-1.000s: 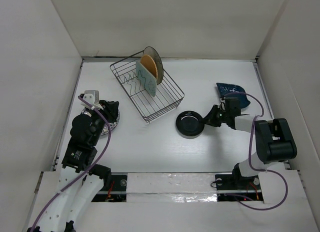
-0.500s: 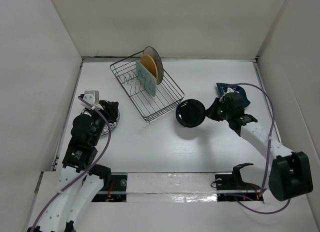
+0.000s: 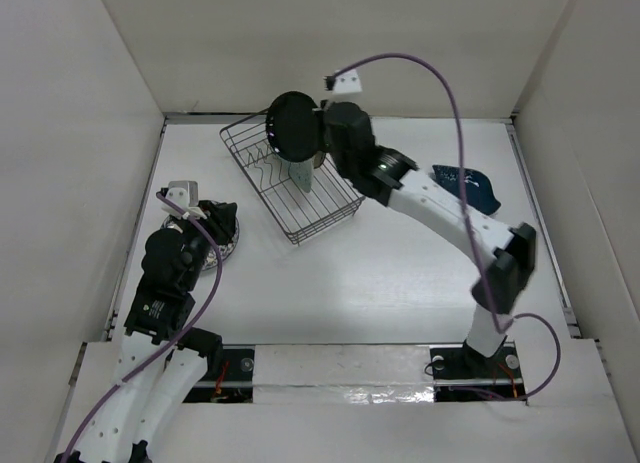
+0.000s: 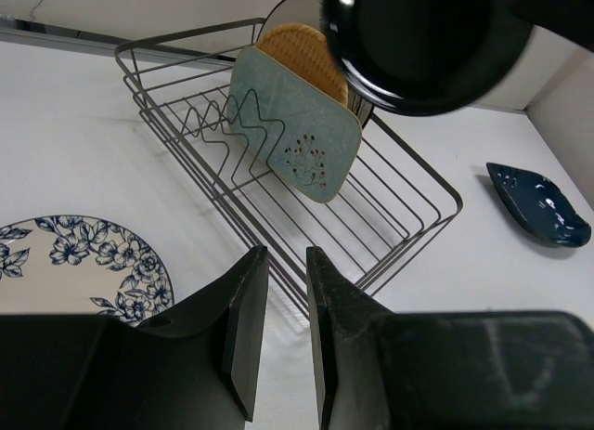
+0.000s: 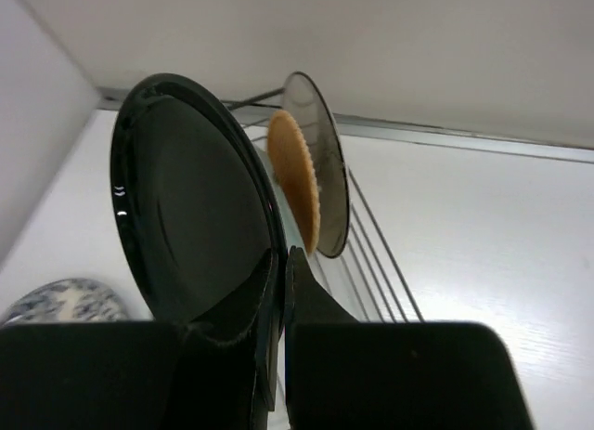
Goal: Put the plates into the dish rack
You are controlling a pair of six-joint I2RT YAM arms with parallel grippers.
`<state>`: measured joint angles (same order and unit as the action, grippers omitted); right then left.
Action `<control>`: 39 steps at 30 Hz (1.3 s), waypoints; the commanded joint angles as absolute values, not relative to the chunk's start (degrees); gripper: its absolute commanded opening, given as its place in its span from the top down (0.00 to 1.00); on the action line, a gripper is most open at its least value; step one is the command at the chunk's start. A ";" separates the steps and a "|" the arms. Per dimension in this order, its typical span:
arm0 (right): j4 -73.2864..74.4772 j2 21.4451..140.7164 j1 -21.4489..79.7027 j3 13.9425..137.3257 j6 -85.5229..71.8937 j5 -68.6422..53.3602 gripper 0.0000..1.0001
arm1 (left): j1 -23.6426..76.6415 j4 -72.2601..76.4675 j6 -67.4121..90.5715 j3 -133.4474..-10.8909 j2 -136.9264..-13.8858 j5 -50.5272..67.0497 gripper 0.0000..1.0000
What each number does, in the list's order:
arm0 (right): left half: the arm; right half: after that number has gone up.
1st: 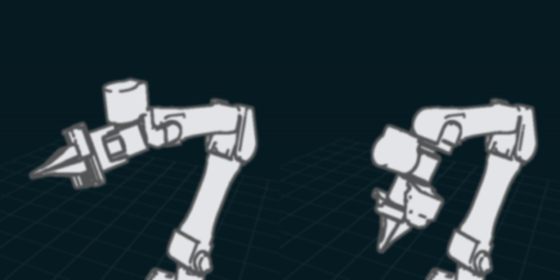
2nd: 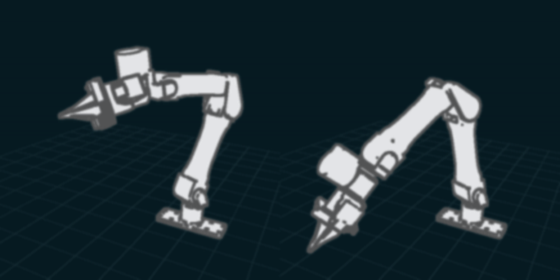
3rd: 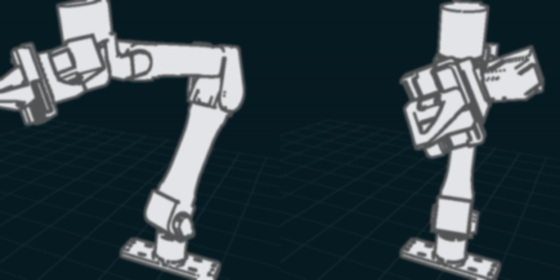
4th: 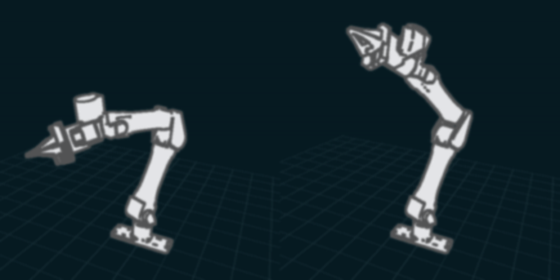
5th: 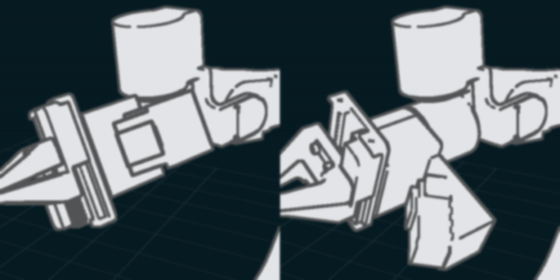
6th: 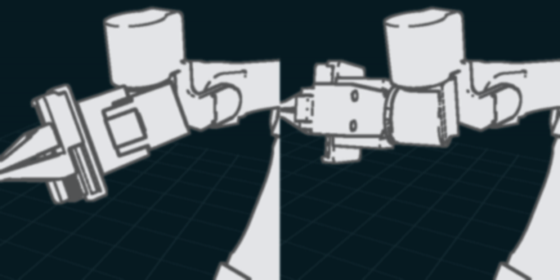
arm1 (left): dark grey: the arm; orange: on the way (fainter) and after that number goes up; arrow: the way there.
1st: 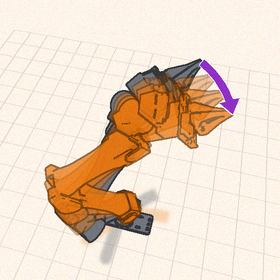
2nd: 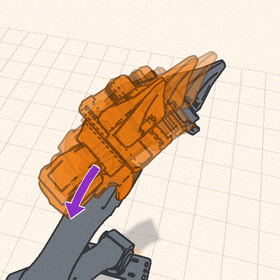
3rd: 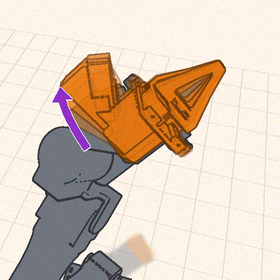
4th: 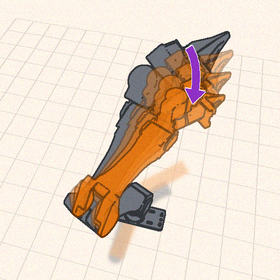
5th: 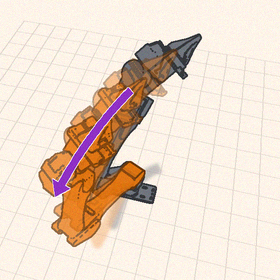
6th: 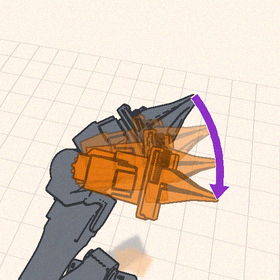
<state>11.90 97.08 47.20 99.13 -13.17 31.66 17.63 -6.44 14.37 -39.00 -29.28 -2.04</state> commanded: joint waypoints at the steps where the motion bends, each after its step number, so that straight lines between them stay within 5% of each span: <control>1: 16.43 111.29 49.48 116.11 -4.67 48.15 1.00 | 17.93 -4.48 14.06 -39.02 -29.00 -2.28 0.79; 8: 13.11 131.01 50.62 137.61 4.37 57.91 1.00 | 17.93 -4.83 14.06 -39.38 -29.53 -3.25 0.79; 15: 4.84 139.91 51.15 145.01 13.26 59.50 1.00 | 17.93 -4.75 14.15 -39.55 -30.67 -3.51 0.79; 39: -9.23 149.33 53.96 138.34 19.43 55.64 1.00 | 17.93 -4.48 14.50 -39.37 -34.01 -5.97 0.77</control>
<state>-3.57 149.03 52.95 138.21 19.33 56.01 17.63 -6.68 14.39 -39.00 -33.41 -4.56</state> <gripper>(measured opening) 0.035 0.228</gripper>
